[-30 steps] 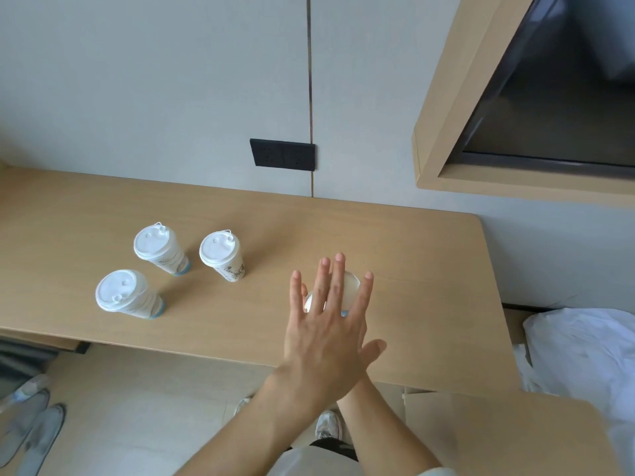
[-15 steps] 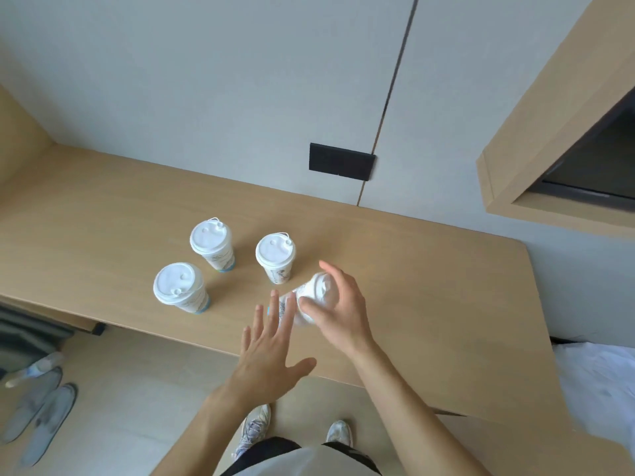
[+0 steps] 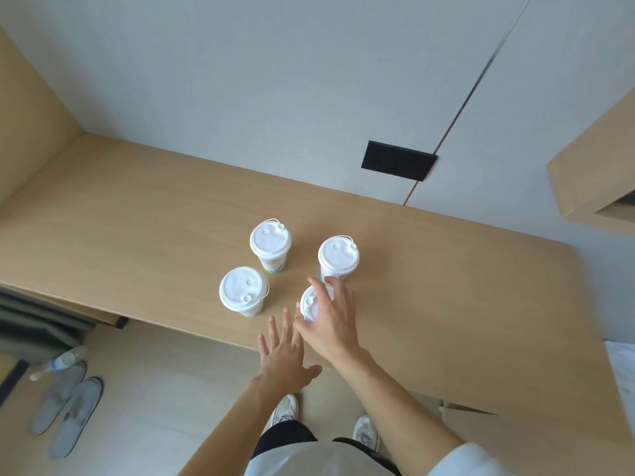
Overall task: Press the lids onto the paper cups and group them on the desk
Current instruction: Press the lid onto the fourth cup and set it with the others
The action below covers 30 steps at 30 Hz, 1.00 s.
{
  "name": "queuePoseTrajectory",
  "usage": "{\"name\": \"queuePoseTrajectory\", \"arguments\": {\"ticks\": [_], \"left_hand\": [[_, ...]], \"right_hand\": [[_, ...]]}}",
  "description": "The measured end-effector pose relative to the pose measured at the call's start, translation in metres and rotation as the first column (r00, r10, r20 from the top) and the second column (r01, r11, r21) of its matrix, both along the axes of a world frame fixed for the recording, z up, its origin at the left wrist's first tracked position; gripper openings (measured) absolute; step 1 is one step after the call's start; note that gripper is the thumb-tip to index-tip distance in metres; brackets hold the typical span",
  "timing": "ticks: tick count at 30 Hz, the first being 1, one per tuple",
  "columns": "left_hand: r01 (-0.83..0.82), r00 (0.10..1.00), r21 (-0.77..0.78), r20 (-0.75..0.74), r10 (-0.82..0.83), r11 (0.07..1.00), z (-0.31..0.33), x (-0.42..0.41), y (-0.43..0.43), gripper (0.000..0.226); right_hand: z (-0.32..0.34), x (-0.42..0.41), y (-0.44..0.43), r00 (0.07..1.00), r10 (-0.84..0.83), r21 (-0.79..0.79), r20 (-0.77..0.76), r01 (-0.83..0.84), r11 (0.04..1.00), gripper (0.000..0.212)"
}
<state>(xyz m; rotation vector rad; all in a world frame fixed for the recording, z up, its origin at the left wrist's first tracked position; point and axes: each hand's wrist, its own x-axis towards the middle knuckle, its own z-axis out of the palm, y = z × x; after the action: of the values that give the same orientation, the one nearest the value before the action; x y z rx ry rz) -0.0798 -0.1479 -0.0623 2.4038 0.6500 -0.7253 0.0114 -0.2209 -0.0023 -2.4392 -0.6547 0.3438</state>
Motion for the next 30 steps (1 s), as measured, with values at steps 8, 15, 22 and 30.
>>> {"name": "queuePoseTrajectory", "arguments": {"ticks": [8, 15, 22, 30], "left_hand": [[0.015, 1.000, 0.001, -0.009, -0.015, 1.000, -0.012, -0.001, 0.008, 0.112], [-0.023, 0.980, -0.207, 0.189, 0.063, 0.978, -0.012, -0.022, 0.024, 0.080], [-0.177, 0.929, -0.278, 0.270, 0.253, 0.944, -0.007, -0.069, 0.048, 0.040], [-0.482, 0.663, -0.315, 0.478, 0.576, 0.817, -0.005, -0.085, 0.089, 0.074]], "right_hand": [[-0.011, -0.003, 0.012, 0.999, -0.036, -0.071, 0.029, 0.038, 0.997, 0.069], [-0.008, 0.005, 0.004, 0.997, 0.037, -0.180, -0.072, -0.050, 0.982, 0.095], [0.009, 0.003, 0.001, 0.994, 0.070, -0.178, -0.078, -0.084, 0.980, 0.112], [-0.008, -0.028, -0.044, 0.926, -0.272, 0.179, -0.263, 0.323, 0.929, 0.126]]}}
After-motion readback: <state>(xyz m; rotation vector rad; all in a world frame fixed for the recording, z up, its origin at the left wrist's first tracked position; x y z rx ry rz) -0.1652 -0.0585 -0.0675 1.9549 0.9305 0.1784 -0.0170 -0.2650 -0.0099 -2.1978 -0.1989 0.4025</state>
